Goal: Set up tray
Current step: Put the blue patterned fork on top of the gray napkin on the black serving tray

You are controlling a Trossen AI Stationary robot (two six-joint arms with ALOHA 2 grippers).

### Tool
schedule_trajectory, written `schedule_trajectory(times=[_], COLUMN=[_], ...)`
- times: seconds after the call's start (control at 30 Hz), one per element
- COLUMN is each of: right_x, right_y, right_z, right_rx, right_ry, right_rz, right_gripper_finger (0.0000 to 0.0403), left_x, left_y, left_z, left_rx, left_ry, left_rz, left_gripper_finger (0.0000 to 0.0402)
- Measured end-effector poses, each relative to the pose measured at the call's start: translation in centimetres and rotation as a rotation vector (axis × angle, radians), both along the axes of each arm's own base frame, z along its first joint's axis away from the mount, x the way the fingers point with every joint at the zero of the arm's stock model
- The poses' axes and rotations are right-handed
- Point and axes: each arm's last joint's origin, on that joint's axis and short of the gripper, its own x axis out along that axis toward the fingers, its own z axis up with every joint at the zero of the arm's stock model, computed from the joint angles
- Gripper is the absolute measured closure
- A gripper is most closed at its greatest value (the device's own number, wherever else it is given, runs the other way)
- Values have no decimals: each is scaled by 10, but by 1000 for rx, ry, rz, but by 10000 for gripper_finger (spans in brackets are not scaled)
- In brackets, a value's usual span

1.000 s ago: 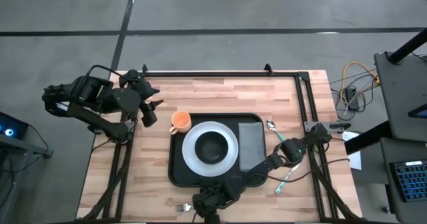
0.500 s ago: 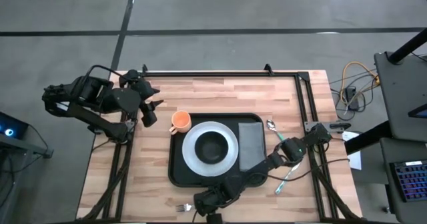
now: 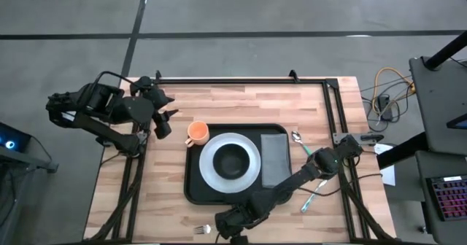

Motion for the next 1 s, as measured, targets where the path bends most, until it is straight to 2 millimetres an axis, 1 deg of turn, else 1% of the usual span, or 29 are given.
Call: schedule_trajectory(times=[0.07, 0.13, 0.2, 0.3, 0.4, 0.5, 0.6, 0.67, 0.77, 0.83, 0.9, 1.0], right_x=[-2, -8, -16, -33, -55, -72, -80, -84, -90, -93, -97, -102], right_y=[-1, -6, -14, -36, -57, -71, -80, -87, -96, -104, -112, -121], right_z=[9, 20, 38, 63, 80, 101, 118, 122, 120, 117, 109, 87], right_rx=[-11, -56, -95, -207, -354, -377, -346, -353, -372, -371, -373, -387], right_ry=[-2, 20, 39, 84, 108, 62, -31, -65, -107, -105, -86, -53], right_rz=[-18, -97, -237, -487, -719, -898, -974, -1037, -1108, -1160, -1223, -1325], right_gripper_finger=[388, 389, 389, 389, 389, 390, 390, 390, 390, 390, 390, 390], left_x=[0, 0, -1, -4, -7, -10, -12, -15, -20, -23, -27, -31], left_y=[0, 0, 0, 1, 2, 2, 3, 3, 4, 5, 6, 7], left_z=[0, 0, 0, 1, 2, 3, 4, 5, 6, 7, 8, 9], left_rx=[-1, -3, -7, -21, -37, -40, -41, -42, -43, -47, -55, -76], left_ry=[3, 2, -3, -20, -37, -46, -53, -58, -65, -75, -89, -115], left_rz=[2, 3, 6, 20, 34, 34, 33, 33, 33, 34, 39, 55], left_gripper_finger=[244, 244, 244, 244, 244, 244, 244, 244, 244, 244, 244, 244])
